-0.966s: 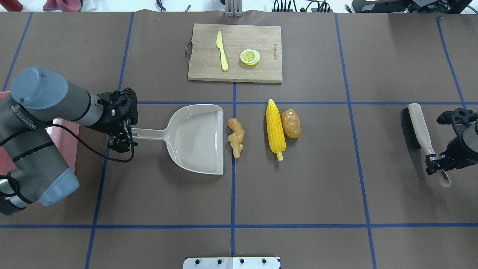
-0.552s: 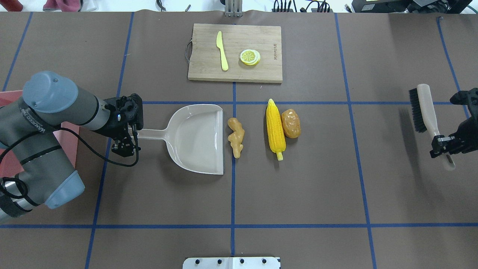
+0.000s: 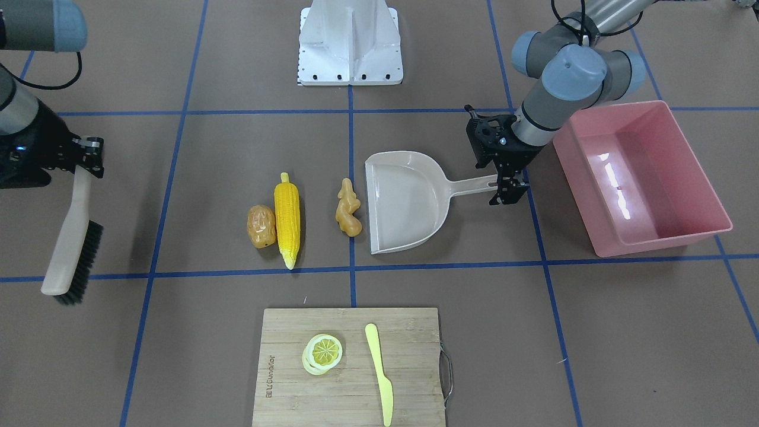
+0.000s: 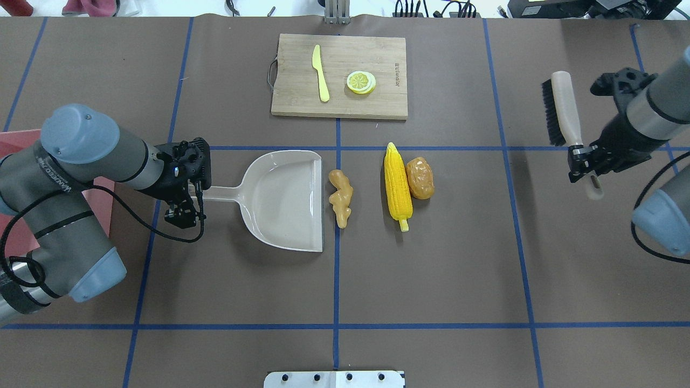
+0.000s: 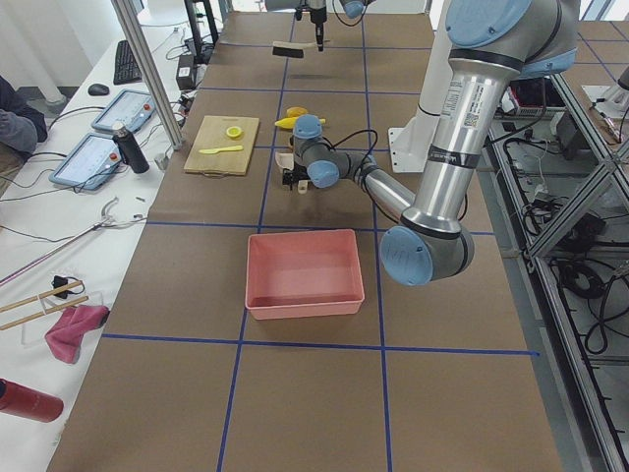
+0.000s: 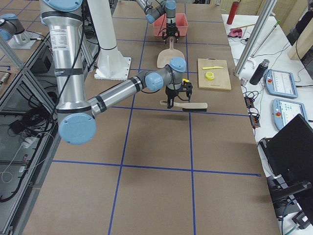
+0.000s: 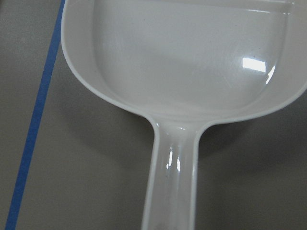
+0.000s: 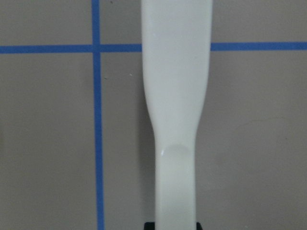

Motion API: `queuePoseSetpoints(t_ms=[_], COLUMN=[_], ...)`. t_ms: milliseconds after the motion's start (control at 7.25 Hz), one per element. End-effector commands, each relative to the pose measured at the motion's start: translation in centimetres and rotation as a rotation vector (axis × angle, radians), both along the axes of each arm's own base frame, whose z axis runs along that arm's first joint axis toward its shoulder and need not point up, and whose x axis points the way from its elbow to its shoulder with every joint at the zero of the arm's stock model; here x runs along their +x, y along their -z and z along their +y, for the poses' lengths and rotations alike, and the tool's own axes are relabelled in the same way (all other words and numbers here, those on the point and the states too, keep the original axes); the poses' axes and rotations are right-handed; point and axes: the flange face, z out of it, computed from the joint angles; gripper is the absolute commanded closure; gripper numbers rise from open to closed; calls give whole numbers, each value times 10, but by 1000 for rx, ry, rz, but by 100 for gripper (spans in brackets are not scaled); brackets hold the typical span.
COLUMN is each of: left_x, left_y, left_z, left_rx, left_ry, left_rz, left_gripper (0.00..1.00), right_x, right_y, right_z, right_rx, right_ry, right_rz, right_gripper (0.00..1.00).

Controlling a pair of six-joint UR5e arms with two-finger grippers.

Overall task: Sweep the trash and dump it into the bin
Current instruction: 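Lift the white-handled brush with the right gripper and carry it toward the produce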

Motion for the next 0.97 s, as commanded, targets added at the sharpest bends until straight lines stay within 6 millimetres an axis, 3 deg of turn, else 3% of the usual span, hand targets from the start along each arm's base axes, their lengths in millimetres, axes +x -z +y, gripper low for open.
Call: queuePoseSetpoints(t_ms=[0,138,414,828], left_x=[0,0,3,3], left_y=[1,2,4,3], left_z=[0,0,5,5], left_rx=[1,2,8,6], left_ry=[0,0,0,1], left_rz=[2,3,3,4], left_gripper=[5,5,4,4], right_x=[-90,-101,-138,-211], right_y=[39,58,54,66], right_z=[30,33,65,72], right_rx=[64,41,21,1], right_ry=[135,144,209,181], right_rz=[105,126,189,243], right_gripper=[100,100,100,100])
